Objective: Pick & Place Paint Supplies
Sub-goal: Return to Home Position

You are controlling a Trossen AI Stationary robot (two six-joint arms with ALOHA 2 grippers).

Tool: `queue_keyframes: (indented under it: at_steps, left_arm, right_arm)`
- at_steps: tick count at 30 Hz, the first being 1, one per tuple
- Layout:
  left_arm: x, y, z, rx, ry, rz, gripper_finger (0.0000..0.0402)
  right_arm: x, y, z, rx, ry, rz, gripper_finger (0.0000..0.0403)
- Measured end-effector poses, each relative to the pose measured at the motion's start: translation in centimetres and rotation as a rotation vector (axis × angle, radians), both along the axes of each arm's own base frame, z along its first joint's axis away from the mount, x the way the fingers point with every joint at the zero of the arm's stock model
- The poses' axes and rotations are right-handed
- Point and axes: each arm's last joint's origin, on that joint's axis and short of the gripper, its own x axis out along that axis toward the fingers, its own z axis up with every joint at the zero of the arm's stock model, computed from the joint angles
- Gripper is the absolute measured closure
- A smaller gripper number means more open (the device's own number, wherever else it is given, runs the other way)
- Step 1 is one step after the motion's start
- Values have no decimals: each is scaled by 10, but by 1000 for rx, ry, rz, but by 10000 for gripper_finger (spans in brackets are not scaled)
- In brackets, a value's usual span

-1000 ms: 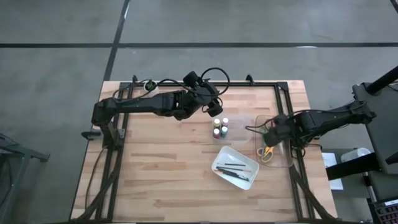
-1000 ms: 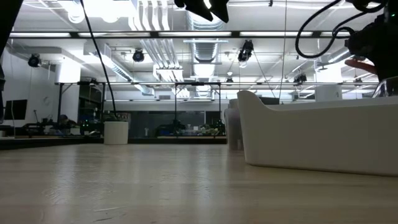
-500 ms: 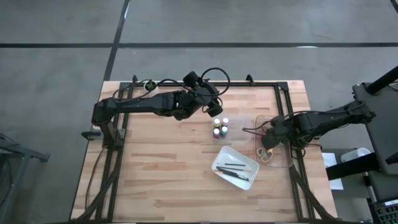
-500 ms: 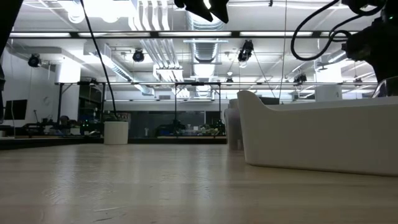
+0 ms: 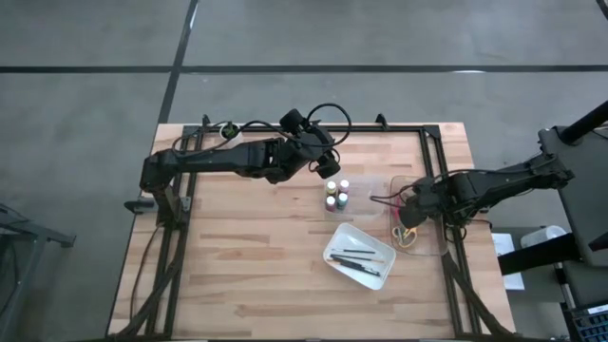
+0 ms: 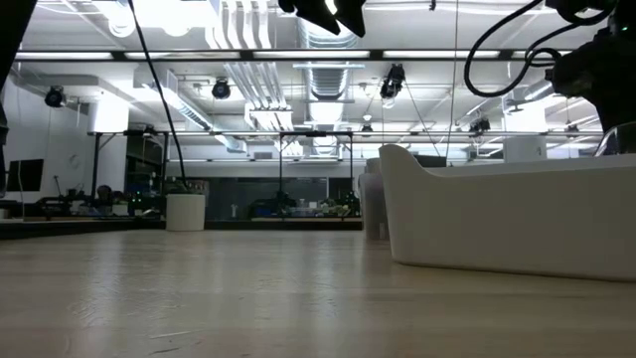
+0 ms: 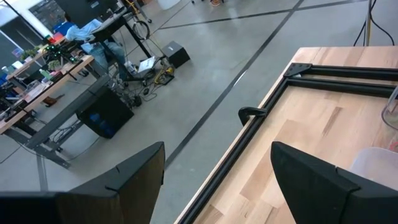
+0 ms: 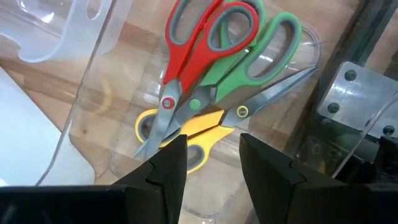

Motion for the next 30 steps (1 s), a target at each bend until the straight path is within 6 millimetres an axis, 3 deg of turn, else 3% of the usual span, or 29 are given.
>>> queue_keyframes:
  at_steps: [13, 23, 30]
  left_arm:
    - [0, 0, 0, -1, -1, 1, 106]
    - [0, 0, 0, -1, -2, 1, 106]
    - [-1, -2, 2, -1, -3, -5, 106]
  right_arm:
    - [14, 0, 30, -110, -177, 199, 260]
    - [14, 1, 30, -95, -164, 243, 260]
    - [19, -1, 32, -223, -202, 347, 260]
